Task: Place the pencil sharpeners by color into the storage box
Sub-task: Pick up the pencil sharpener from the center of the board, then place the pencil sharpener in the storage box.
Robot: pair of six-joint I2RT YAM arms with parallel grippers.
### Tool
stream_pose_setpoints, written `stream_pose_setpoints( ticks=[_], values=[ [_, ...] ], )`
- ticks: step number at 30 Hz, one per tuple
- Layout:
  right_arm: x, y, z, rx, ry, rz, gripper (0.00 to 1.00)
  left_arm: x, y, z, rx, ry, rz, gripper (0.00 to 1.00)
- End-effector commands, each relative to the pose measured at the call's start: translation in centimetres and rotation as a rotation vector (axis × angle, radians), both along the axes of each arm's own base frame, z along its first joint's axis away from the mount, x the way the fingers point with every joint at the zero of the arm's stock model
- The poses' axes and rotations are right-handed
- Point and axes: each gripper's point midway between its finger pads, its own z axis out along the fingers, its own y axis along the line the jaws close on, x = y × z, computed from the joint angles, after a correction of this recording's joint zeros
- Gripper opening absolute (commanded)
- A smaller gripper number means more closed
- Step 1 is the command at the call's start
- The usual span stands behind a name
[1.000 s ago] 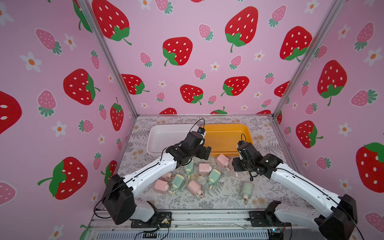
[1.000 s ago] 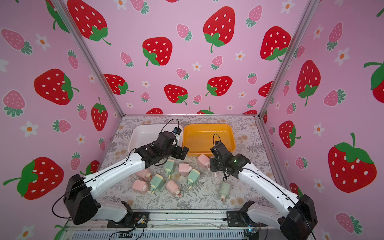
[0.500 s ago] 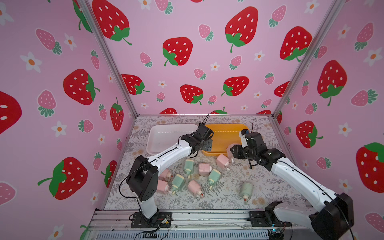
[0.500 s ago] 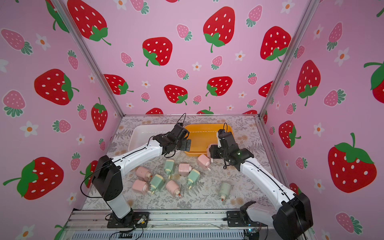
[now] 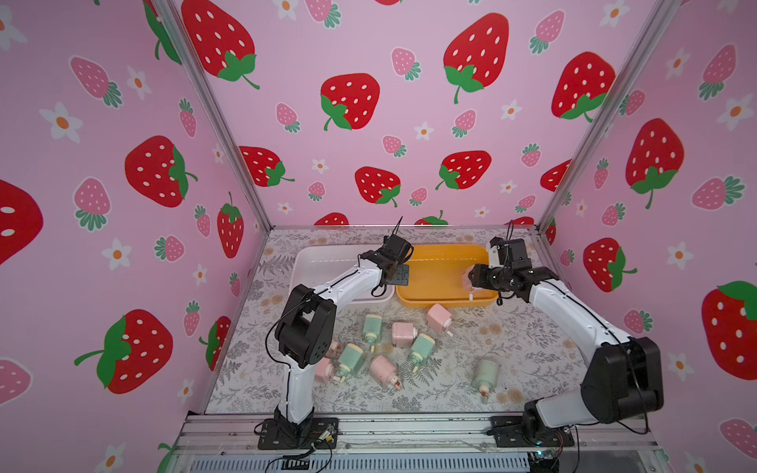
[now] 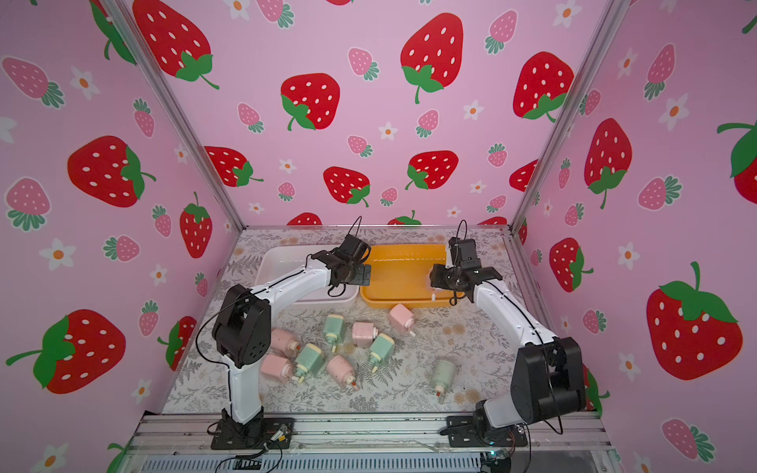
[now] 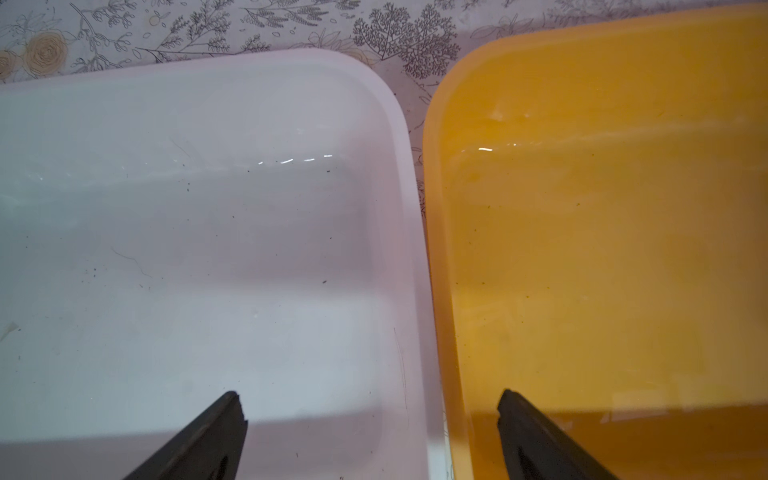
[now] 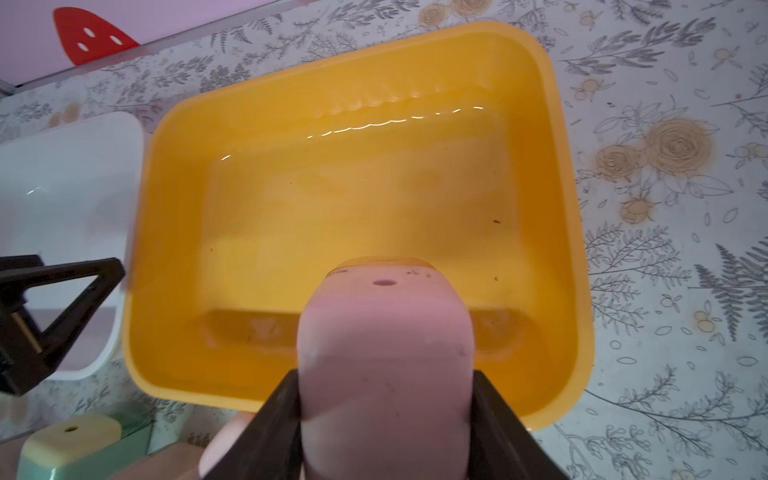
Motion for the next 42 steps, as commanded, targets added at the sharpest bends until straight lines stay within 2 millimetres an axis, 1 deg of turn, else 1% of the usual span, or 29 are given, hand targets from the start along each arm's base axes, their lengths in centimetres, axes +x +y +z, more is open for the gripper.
stream_pose_setpoints(
  ticks=[1, 4, 6, 10, 14, 18, 22, 25, 28, 32, 35, 42],
  values=[
    [1.8, -0.8, 0.7, -0.022, -0.023, 0.012, 0.0, 1.6, 0.0, 0.7, -0.002, -0.019, 0.011, 1.0],
    [2.8, -1.4, 0.1, -0.036, 0.0, 0.004, 0.0, 2.7, 0.1, 0.2, -0.01, -0.012, 0.043, 1.0],
    [3.5, -1.5, 0.0, -0.045, -0.001, 0.003, 0.0, 3.1, -0.2, 0.1, -0.022, -0.01, 0.047, 1.0],
    [4.9, -1.8, -0.7, -0.078, 0.02, 0.018, 0.0, 3.5, -0.6, -0.4, -0.037, -0.01, 0.049, 1.0],
    [6.3, -2.2, -1.7, -0.125, 0.047, 0.03, 0.0, 3.9, 0.0, -1.0, -0.003, -0.008, 0.078, 1.0],
    [7.4, -2.5, -2.4, -0.183, 0.081, 0.054, 0.0, 4.2, 0.0, -1.5, -0.045, 0.012, 0.101, 1.0],
    [8.3, -2.9, -3.3, -0.228, 0.117, 0.069, 0.0, 4.6, -0.3, -1.8, -0.062, 0.02, 0.11, 1.0],
    [8.9, -2.4, -3.7, -0.214, 0.126, 0.099, 0.0, 4.7, -0.3, -2.0, -0.059, 0.031, 0.116, 0.99],
    [9.4, -2.6, -4.1, -0.225, 0.156, 0.084, 0.0, 4.7, -0.5, -1.9, -0.064, 0.046, 0.12, 0.99],
    [10.3, -2.9, -4.0, -0.239, 0.155, 0.059, 0.0, 4.7, -0.7, -2.3, -0.078, 0.054, 0.123, 1.0],
    [10.9, -2.5, -3.9, -0.211, 0.155, 0.047, 0.0, 4.8, -0.6, -2.6, -0.068, 0.058, 0.132, 1.0],
    [11.7, -3.3, -4.8, -0.253, 0.199, 0.012, 0.0, 5.1, 0.0, -2.6, -0.039, 0.037, 0.158, 0.99]
  ],
)
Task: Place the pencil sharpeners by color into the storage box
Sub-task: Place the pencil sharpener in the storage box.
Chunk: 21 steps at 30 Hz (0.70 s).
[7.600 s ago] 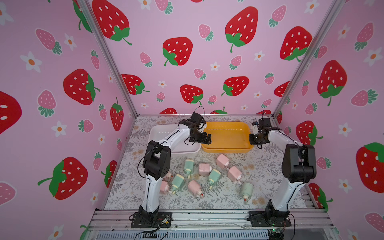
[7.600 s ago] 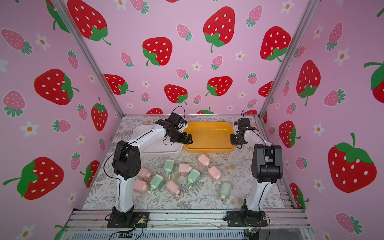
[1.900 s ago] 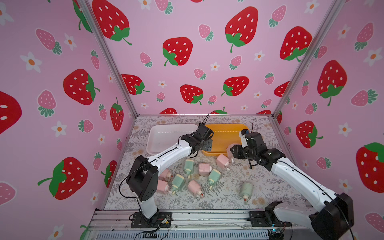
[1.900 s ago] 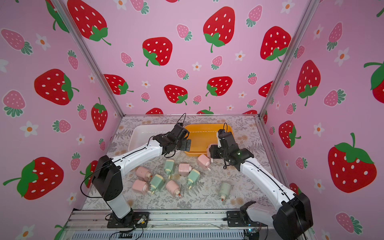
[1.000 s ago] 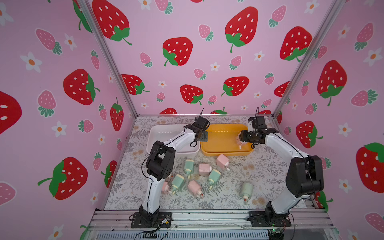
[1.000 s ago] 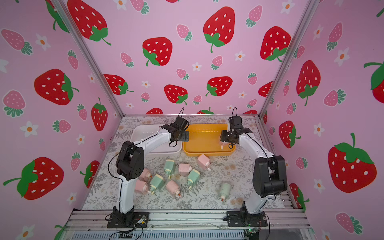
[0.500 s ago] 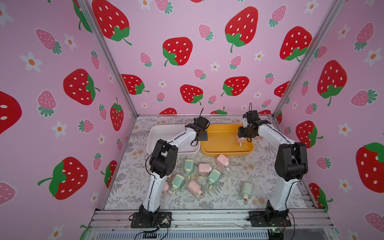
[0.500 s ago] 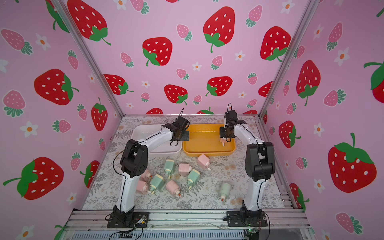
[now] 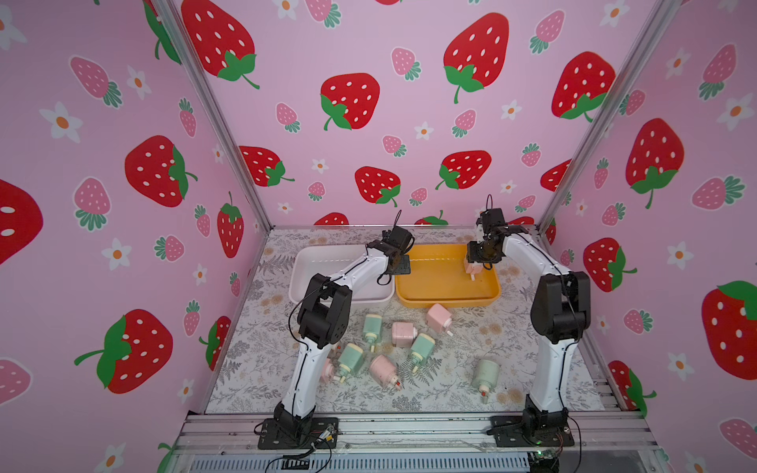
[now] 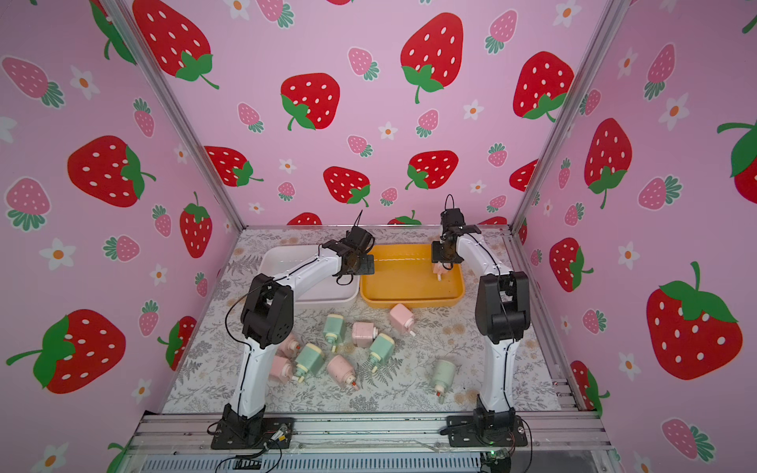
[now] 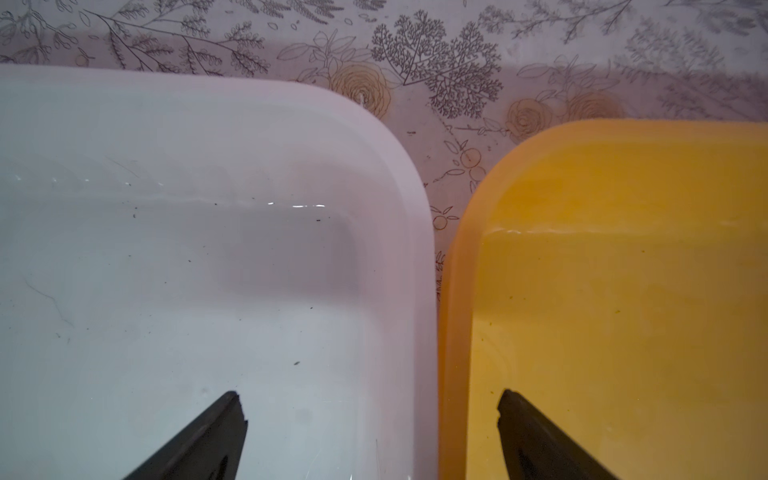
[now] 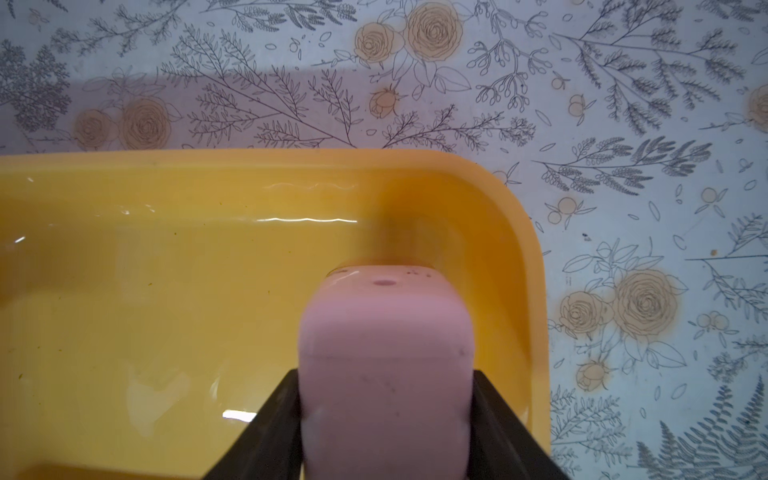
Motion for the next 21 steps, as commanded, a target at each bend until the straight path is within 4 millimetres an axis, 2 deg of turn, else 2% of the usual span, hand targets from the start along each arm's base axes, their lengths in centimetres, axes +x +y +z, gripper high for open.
stream_pose_setpoints(
  ticks=[1, 5, 13, 17, 21],
  values=[
    [-0.3, -0.8, -0.4, -0.039, 0.034, -0.026, 0.0, 0.5, 0.6, 0.2, 0.024, -0.01, 0.029, 1.0],
    [-0.3, -1.5, -1.1, -0.084, 0.05, -0.022, 0.01, 0.6, 0.9, -0.3, 0.042, -0.004, 0.038, 0.99],
    [0.1, -1.2, -2.6, -0.075, 0.08, -0.012, 0.08, 0.2, 1.2, -0.6, 0.064, 0.006, 0.039, 1.0],
    [0.4, -1.4, -2.6, -0.088, 0.08, -0.023, 0.1, 0.1, 1.4, -0.6, 0.081, 0.007, 0.026, 1.0],
    [0.6, -2.0, -2.6, -0.121, 0.075, -0.032, 0.17, 0.1, 1.5, -0.8, 0.105, 0.015, 0.001, 0.99]
  ],
)
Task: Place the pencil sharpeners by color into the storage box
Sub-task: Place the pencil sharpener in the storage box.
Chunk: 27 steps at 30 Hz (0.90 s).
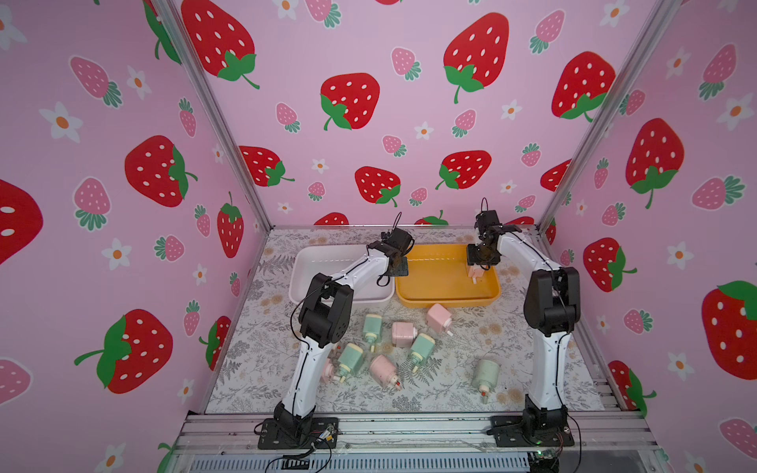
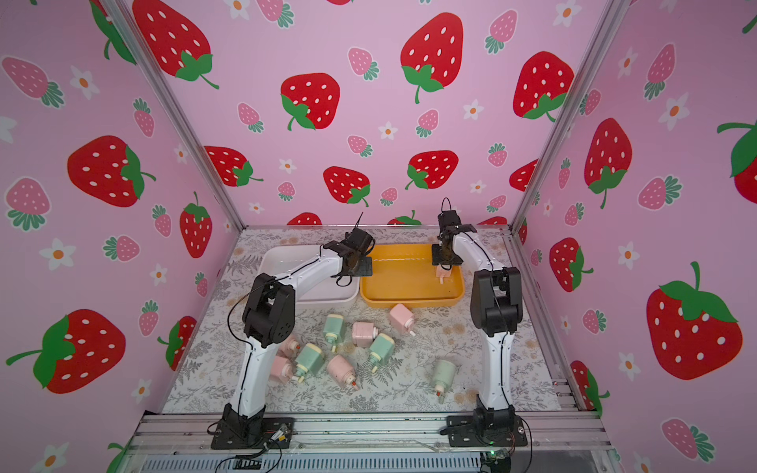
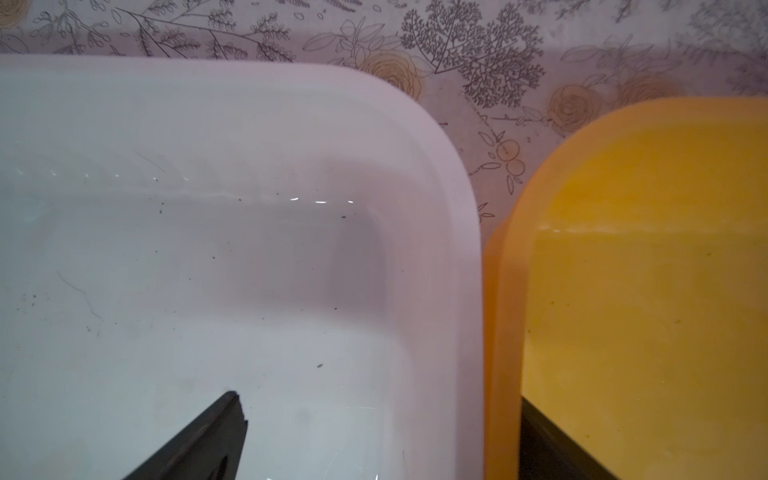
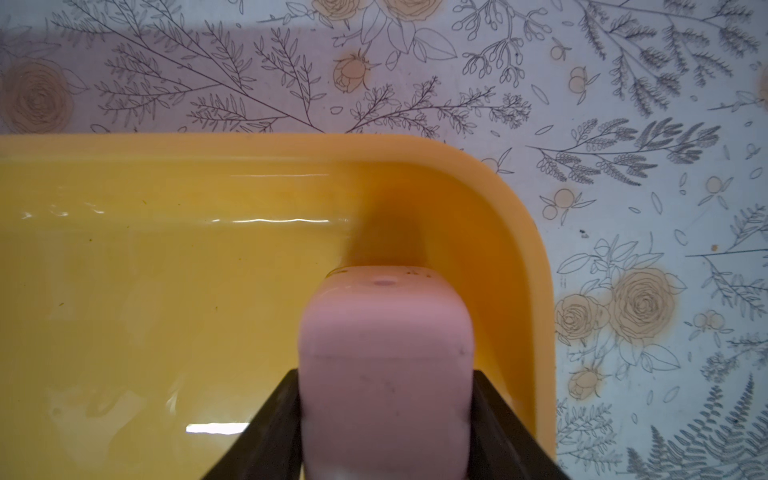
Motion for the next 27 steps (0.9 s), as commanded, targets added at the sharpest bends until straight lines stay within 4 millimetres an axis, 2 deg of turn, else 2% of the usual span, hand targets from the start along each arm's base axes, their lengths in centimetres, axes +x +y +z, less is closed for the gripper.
stream_pose_setpoints(
  ticks=[1, 12, 20, 23, 27],
  values=[
    [-0.2, -1.0, -0.4, -0.051, 0.029, -0.013, 0.18, 0.1, 0.6, 0.0, 0.046, 0.009, -0.014, 1.0],
    [-0.9, -1.3, -2.0, -0.063, 0.075, -0.029, 0.35, -0.2, 0.7, -0.3, 0.063, 0.021, -0.038, 0.99],
    [-0.3, -0.5, -1.8, -0.021, 0.034, -0.018, 0.36, -0.3, 0.2, -0.5, 0.049, 0.031, -0.061, 1.0],
    [-0.5, -0.7, -1.9, -0.031, 0.039, -0.02, 0.46, -0.3, 0.4, -0.7, 0.063, 0.041, -0.064, 1.0],
    [-0.7, -1.2, -1.9, -0.055, 0.04, -0.025, 0.5, -0.4, 0.4, -0.9, 0.071, 0.047, -0.067, 1.0]
  ],
)
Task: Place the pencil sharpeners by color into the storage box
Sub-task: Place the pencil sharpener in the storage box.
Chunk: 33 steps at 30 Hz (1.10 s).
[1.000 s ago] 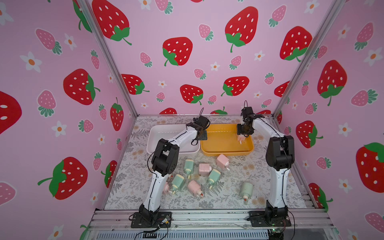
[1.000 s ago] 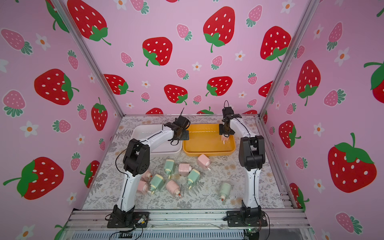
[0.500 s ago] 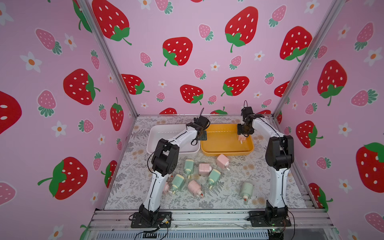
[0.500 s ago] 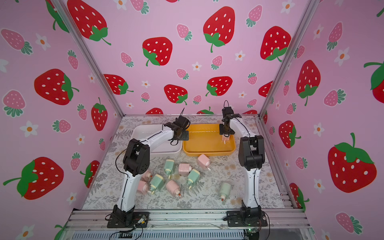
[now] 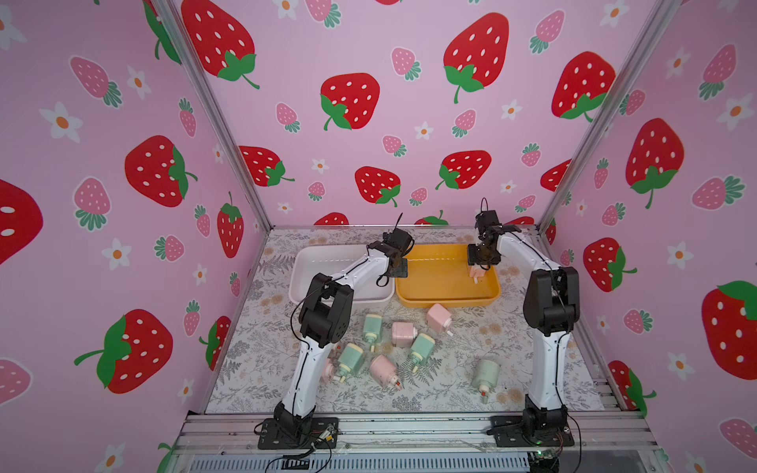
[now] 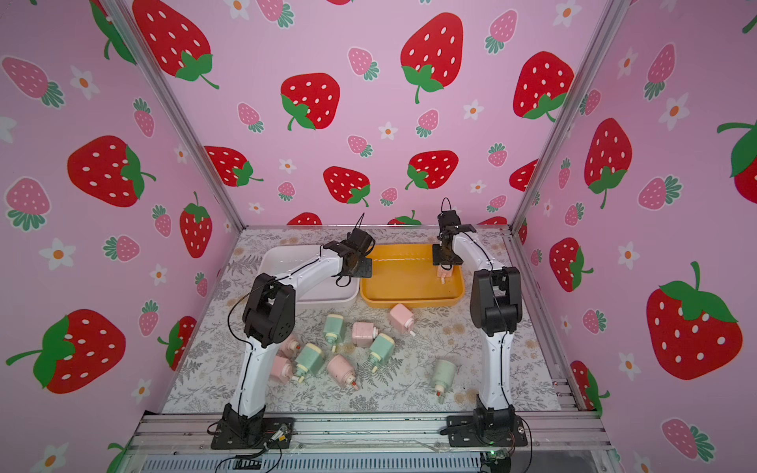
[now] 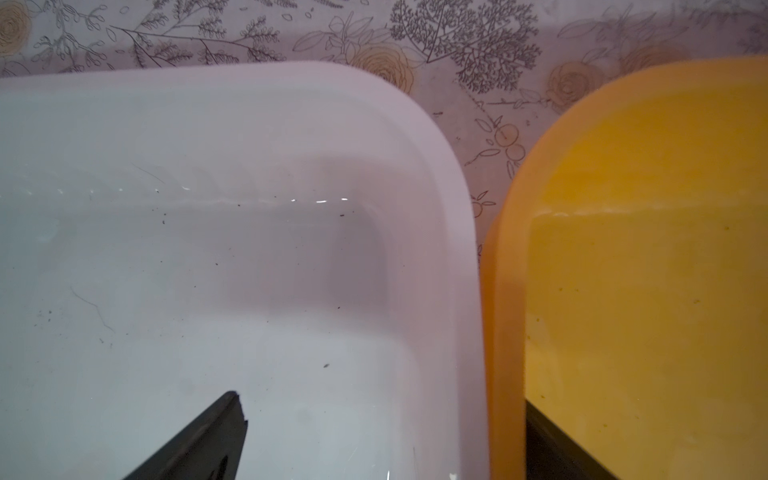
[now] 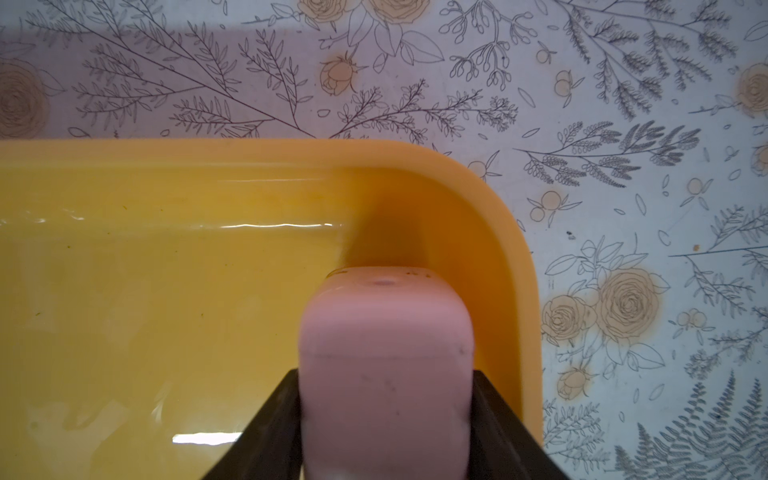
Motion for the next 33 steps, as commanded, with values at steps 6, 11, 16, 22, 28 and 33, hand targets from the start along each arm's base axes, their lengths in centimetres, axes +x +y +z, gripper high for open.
stream_pose_setpoints(
  ticks=[6, 11, 16, 22, 28, 33],
  values=[
    [-0.9, -0.8, -1.0, -0.028, 0.027, -0.024, 0.63, -0.3, 0.3, -0.6, 0.033, 0.032, -0.009, 1.0],
    [-0.8, -0.6, -0.6, -0.02, 0.016, -0.023, 0.64, -0.3, 0.3, -0.5, 0.033, 0.037, -0.005, 1.0],
    [-0.8, -0.6, -0.4, -0.019, 0.013, -0.026, 0.64, -0.5, -0.1, -0.4, 0.019, 0.039, -0.013, 1.0],
    [-0.6, -0.6, 0.5, -0.014, -0.015, -0.034, 0.73, -0.3, -0.2, 0.0, 0.014, 0.032, -0.013, 1.0],
    [-0.4, -0.2, 1.8, 0.007, -0.052, -0.028, 0.74, -0.4, -0.3, 0.2, 0.009, 0.031, -0.015, 1.0],
    [-0.8, -0.1, 3.4, 0.016, -0.089, -0.021, 1.0, -0.4, -0.7, 0.9, -0.017, 0.026, -0.028, 1.0]
  ],
)
